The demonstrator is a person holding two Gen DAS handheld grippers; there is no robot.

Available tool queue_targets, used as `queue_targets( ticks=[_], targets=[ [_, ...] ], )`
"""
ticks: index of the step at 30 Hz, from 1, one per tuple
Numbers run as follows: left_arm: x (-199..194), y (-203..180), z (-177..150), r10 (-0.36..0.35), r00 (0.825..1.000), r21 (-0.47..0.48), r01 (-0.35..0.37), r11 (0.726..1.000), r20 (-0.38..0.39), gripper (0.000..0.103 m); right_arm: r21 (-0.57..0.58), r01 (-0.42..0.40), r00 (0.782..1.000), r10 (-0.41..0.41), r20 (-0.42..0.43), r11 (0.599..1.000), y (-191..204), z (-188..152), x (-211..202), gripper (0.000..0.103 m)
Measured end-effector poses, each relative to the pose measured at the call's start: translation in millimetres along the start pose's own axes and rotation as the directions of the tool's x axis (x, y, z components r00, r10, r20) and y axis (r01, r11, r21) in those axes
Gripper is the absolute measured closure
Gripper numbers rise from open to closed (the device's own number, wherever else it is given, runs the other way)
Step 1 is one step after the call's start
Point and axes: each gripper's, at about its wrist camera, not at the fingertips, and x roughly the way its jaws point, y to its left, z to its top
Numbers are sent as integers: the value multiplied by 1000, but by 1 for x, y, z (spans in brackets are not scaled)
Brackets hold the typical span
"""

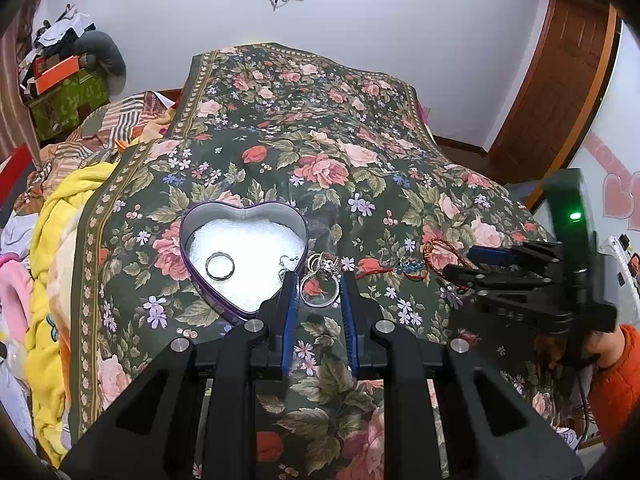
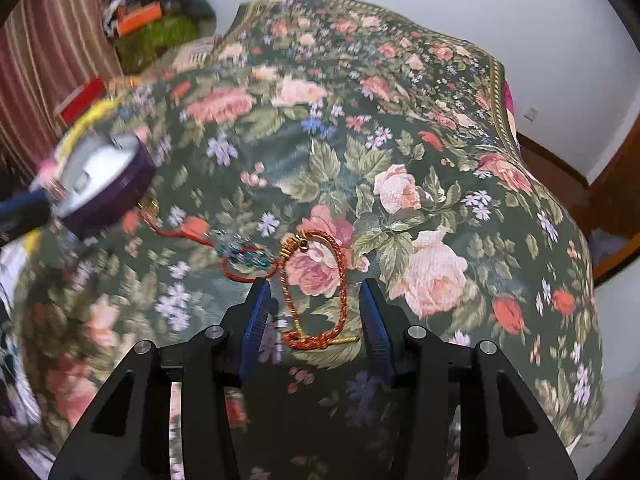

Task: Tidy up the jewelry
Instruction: 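Grasp the silver ring with the left tool while the right tool grasps and lifts the red bracelet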

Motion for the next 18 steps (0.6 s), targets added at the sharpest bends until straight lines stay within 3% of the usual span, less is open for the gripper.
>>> queue_targets(
  ticks=[6,10,12,14,18],
  targets=[
    [3,6,0,3,1000,-14,-3,1000,-5,83,-87,25,999,-28,-38,996,7,12,17,60],
    [3,10,-1,6,1000,-27,-6,1000,-6,83,-70,-1,999,-2,-45,998,2,18,24,61],
    [3,11,-1,7,1000,-29,-7,1000,-5,83,-51,-8,999,6,-40,999,-1,20,25,70],
    [2,12,0,8,1000,-30,-8,1000,-4,83,-26,-9,999,8,-36,1000,-5,20,25,89],
    [-2,11,1,10,1000,-29,-10,1000,2,83,34,-36,999,36,-26,999,-13,17,22,98]
  ],
)
